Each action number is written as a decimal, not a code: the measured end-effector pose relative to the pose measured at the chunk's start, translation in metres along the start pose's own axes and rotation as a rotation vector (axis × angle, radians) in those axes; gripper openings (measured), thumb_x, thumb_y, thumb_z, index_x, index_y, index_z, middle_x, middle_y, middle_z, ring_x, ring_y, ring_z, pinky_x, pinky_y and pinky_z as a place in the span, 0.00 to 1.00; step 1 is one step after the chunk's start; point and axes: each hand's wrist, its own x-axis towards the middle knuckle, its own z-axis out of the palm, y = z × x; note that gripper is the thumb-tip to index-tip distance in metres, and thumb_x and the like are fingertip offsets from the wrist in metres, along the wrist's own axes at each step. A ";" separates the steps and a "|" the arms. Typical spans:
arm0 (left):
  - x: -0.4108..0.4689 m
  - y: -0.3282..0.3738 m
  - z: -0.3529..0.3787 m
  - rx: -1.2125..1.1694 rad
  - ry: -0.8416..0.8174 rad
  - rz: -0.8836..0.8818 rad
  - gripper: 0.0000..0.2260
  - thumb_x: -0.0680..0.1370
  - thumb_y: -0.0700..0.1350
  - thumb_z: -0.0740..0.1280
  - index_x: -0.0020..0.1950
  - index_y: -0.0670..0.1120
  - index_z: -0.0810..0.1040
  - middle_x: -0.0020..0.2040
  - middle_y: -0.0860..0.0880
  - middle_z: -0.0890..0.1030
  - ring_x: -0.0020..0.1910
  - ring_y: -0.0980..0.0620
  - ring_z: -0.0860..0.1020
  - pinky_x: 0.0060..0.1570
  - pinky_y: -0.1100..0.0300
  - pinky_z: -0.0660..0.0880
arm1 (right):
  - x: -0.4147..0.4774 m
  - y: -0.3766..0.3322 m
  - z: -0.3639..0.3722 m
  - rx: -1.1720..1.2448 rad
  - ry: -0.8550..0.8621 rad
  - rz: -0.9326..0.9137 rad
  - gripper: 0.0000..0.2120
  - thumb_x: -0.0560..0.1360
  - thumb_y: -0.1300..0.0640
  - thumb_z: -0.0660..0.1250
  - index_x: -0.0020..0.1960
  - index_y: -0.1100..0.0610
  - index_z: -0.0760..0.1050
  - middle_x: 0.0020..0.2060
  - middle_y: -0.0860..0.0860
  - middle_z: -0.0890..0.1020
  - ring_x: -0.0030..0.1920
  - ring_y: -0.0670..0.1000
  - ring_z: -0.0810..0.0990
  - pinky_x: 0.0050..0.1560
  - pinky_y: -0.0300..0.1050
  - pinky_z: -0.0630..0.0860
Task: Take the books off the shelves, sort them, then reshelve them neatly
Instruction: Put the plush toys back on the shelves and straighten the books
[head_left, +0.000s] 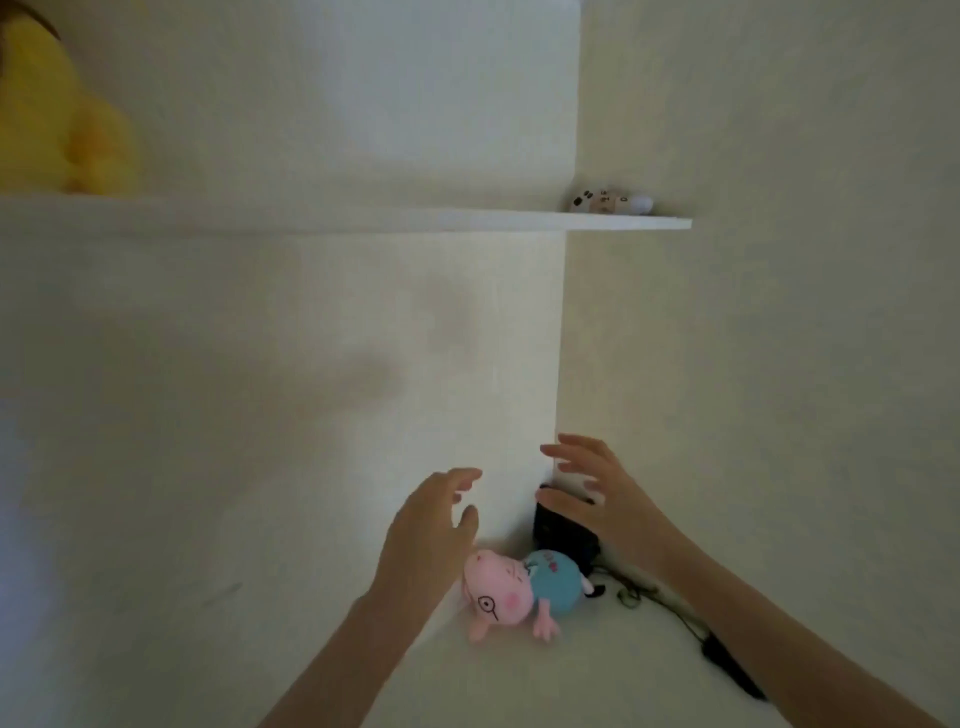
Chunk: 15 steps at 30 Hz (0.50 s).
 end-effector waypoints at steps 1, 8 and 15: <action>-0.002 -0.017 0.025 -0.016 -0.080 -0.075 0.16 0.77 0.39 0.64 0.63 0.52 0.75 0.58 0.53 0.78 0.53 0.57 0.76 0.56 0.64 0.71 | -0.006 0.029 0.007 0.019 -0.021 0.092 0.19 0.71 0.49 0.72 0.61 0.42 0.72 0.66 0.42 0.68 0.63 0.42 0.73 0.62 0.37 0.70; -0.024 -0.082 0.153 -0.058 -0.399 -0.326 0.17 0.77 0.41 0.66 0.66 0.46 0.74 0.62 0.46 0.77 0.57 0.50 0.77 0.58 0.60 0.71 | -0.036 0.160 0.042 0.095 -0.025 0.406 0.20 0.72 0.57 0.73 0.62 0.49 0.73 0.67 0.48 0.67 0.59 0.47 0.73 0.48 0.25 0.69; -0.036 -0.139 0.228 -0.053 -0.458 -0.494 0.19 0.75 0.39 0.67 0.67 0.45 0.73 0.64 0.44 0.73 0.60 0.47 0.74 0.60 0.59 0.68 | -0.040 0.249 0.070 0.162 -0.097 0.642 0.26 0.74 0.49 0.71 0.69 0.51 0.69 0.67 0.48 0.67 0.59 0.46 0.71 0.46 0.31 0.70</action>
